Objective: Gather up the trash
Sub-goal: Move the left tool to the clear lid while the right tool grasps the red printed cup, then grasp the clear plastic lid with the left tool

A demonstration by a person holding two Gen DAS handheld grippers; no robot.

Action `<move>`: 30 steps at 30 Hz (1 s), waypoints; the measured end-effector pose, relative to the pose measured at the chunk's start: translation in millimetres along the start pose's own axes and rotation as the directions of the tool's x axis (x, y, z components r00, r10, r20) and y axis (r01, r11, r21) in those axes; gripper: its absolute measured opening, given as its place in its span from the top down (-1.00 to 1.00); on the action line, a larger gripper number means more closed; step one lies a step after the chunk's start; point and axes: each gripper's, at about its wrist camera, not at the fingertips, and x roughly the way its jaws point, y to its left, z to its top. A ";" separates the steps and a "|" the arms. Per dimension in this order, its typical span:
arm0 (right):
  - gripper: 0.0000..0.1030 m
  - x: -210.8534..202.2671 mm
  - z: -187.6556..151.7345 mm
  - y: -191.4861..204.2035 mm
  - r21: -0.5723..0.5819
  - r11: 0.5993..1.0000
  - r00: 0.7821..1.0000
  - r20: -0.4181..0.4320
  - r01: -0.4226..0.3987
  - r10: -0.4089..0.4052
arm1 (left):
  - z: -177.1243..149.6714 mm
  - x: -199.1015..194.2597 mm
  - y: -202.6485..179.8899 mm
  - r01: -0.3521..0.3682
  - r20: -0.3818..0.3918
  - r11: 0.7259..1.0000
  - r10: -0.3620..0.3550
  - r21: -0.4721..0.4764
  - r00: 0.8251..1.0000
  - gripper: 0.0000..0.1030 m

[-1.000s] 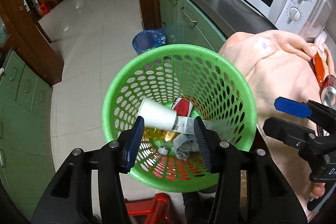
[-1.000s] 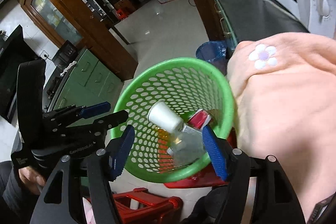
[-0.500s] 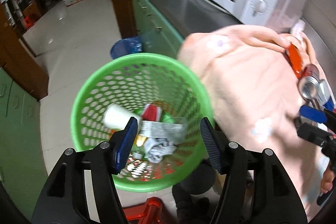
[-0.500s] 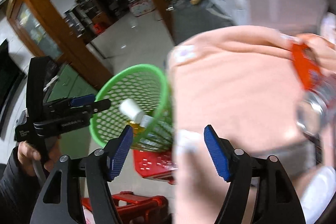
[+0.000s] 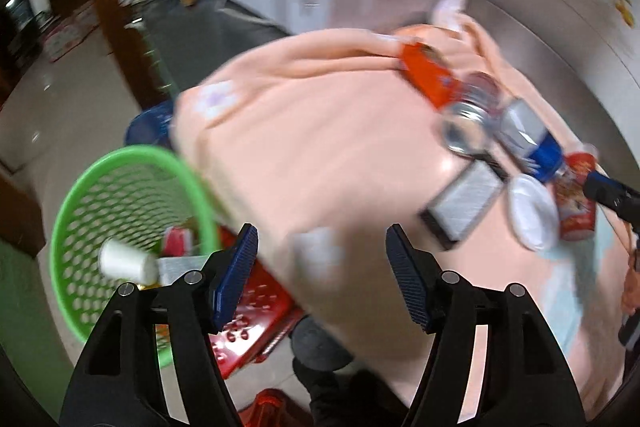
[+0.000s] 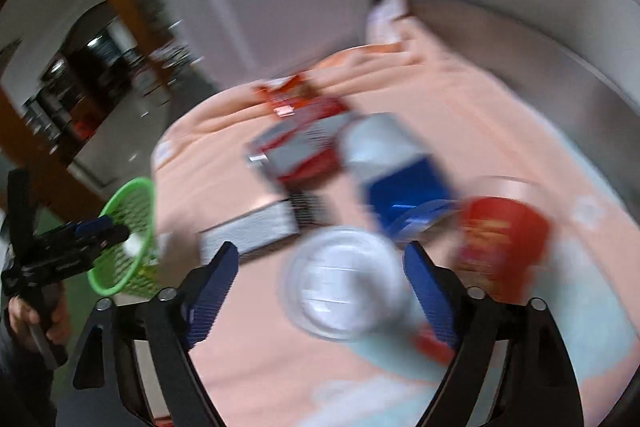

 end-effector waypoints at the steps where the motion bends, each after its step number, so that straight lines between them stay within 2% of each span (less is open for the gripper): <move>1: -0.61 -1.5 -0.4 -8.4 0.014 1.000 1.000 0.002 0.015 -0.015 | 1.0 2.1 -14.7 0.021 -0.003 0.999 -0.021 0.024 1.000 -0.28; 8: -0.61 0.5 -9.7 -68.5 0.119 0.987 0.995 -0.029 0.103 -0.100 | -1.7 15.3 -88.6 0.133 -0.049 0.983 -0.128 0.130 0.991 -0.28; 13: -0.61 8.7 -16.2 -88.3 0.179 0.980 0.995 -0.051 0.089 -0.082 | -1.8 33.7 -126.5 0.178 -0.095 0.969 -0.164 0.173 0.982 -0.28; 21: -0.61 30.6 -15.0 -99.2 0.242 0.970 0.997 -0.075 0.037 -0.019 | 6.7 66.1 -146.5 0.190 -0.146 0.967 -0.167 0.167 0.975 -0.23; 24: -0.61 40.3 -14.6 -101.2 0.259 0.965 0.996 -0.089 0.025 -0.002 | 10.8 70.0 -152.4 0.184 -0.137 0.965 -0.160 0.185 0.978 -0.20; 27: -0.49 49.3 -14.3 -99.3 0.259 0.966 0.994 -0.107 0.016 0.012 | 14.4 71.2 -155.1 0.192 -0.140 0.964 -0.168 0.183 0.976 -0.15; 29: -0.40 52.5 -14.8 -99.2 0.260 0.966 0.993 -0.112 0.008 0.022 | 14.5 70.6 -157.4 0.205 -0.144 0.962 -0.180 0.181 0.973 0.01; 30: -0.39 53.0 -14.8 -99.1 0.261 0.965 0.994 -0.111 0.008 0.022 | 13.6 69.8 -159.0 0.210 -0.146 0.961 -0.184 0.183 0.972 0.02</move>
